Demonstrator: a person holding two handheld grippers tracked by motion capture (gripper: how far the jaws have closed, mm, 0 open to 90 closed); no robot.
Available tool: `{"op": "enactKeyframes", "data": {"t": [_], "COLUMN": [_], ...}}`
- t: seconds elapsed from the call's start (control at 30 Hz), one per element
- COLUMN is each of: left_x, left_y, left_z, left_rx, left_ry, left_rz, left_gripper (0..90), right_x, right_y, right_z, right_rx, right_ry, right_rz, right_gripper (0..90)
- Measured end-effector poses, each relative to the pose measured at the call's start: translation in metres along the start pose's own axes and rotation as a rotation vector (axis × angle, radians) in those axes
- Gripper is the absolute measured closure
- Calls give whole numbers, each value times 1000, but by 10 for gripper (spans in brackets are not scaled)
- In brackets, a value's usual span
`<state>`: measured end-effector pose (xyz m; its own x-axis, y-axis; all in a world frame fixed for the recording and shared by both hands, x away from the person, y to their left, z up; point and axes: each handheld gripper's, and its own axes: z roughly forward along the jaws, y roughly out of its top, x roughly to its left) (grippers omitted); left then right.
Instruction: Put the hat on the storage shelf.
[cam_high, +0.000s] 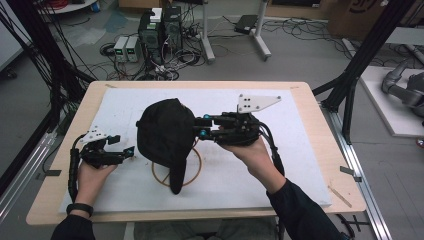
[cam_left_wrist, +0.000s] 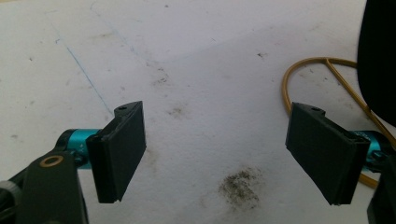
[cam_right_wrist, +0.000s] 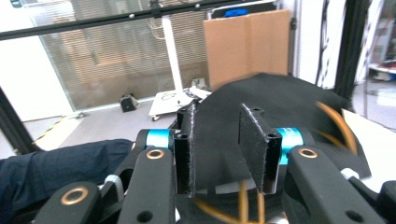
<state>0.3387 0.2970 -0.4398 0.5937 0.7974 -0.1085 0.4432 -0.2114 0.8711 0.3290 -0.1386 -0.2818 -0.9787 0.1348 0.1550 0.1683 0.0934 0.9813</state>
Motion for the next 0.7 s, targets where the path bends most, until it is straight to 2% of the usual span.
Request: {"op": "enactKeyframes", "data": {"t": [0.1, 0.13, 0.2, 0.23, 0.27, 0.3, 0.43, 0.47, 0.5, 0.6, 0.63, 0.7], "left_x": [0, 0, 0, 0, 0, 0, 0, 0, 0, 0, 0, 0], "left_y": [0, 0, 0, 0, 0, 0, 1, 1, 1, 1, 1, 2], "left_z": [-1, -1, -1, -1, -1, -1, -1, -1, -1, -1, -2, -2], "left_rx": [-4, -4, -6, -7, -7, -7, -10, -9, -12, -23, -26, -29], "left_ry": [5, 3, 5, 6, 6, 6, 8, 10, 11, 16, 16, 21], "left_rz": [1, 1, 0, -3, -3, -1, 1, 4, 3, 6, 6, 9], "left_gripper": [202, 202, 202, 202, 202, 202, 202, 202, 202, 202, 201, 201], "right_x": [-3, -5, -6, -9, -9, -11, -15, -18, -18, -21, -24, -27], "right_y": [-3, -7, -9, -14, -14, -19, -27, -33, -33, -43, -51, -57], "right_z": [-12, -22, -26, -37, -37, -47, -61, -72, -72, -85, -94, -102], "right_rx": [-7, -9, -13, -15, -15, -8, -16, -10, -10, -2, 7, 13], "right_ry": [-28, -50, -60, -85, -85, -124, -158, -195, -195, -247, -289, -326], "right_rz": [2, 4, 2, 10, 10, 18, 27, 33, 33, 42, 43, 51], "right_gripper": [629, 605, 605, 580, 580, 542, 531, 500, 500, 473, 454, 417]}}
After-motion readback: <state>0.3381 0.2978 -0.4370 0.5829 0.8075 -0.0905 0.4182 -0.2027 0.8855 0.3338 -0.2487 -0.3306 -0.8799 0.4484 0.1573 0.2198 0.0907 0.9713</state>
